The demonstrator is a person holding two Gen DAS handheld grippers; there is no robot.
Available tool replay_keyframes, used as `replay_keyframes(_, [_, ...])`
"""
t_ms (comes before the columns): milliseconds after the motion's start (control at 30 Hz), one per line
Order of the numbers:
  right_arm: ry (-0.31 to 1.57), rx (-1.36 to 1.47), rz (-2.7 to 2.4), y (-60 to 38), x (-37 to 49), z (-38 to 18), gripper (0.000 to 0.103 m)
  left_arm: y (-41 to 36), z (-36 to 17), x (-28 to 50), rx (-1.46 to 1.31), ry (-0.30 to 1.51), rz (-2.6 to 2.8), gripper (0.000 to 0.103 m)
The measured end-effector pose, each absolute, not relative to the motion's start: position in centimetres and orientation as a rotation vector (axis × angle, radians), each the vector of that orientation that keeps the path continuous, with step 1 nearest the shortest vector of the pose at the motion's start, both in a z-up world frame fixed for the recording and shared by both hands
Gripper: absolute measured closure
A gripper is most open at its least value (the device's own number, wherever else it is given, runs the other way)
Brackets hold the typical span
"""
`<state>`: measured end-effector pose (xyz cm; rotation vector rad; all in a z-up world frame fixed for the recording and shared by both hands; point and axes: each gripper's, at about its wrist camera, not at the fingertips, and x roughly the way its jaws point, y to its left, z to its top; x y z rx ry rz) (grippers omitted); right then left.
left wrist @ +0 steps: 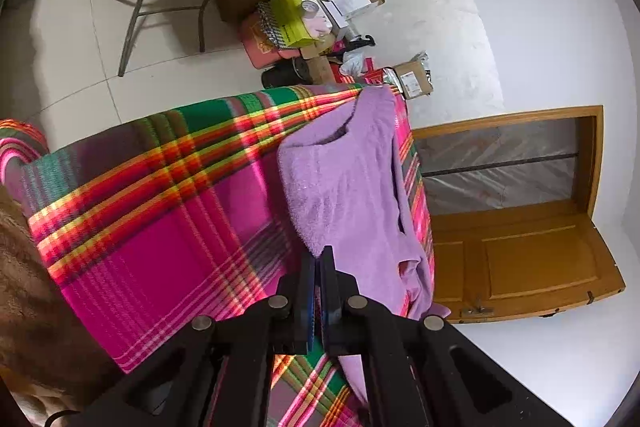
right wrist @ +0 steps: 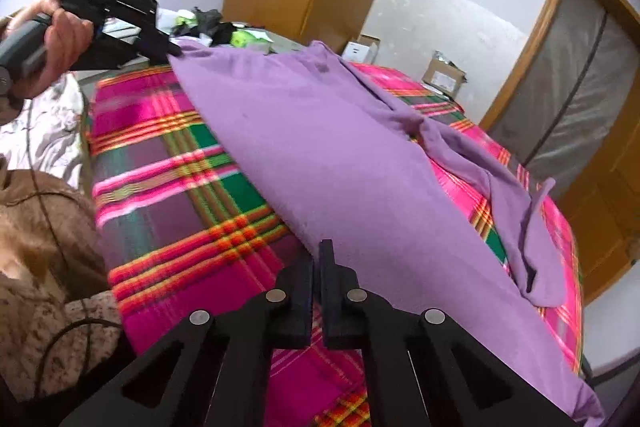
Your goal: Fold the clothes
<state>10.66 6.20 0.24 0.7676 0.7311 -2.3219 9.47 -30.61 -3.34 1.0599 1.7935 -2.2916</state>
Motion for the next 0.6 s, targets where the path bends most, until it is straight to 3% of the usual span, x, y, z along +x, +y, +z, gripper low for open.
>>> replay_keyframes(300, [0.668,0.861,-2.248,6.1,9.4,-0.8,0.100,-30.8,-5.9,10.7,1.129,1.771,-2.200,0.101])
replay_keyframes(600, [0.345,0.973,-2.233,10.5,8.4,0.6,0.088,-29.4,-2.7,10.9,1.094,1.597,-2.329,0.099])
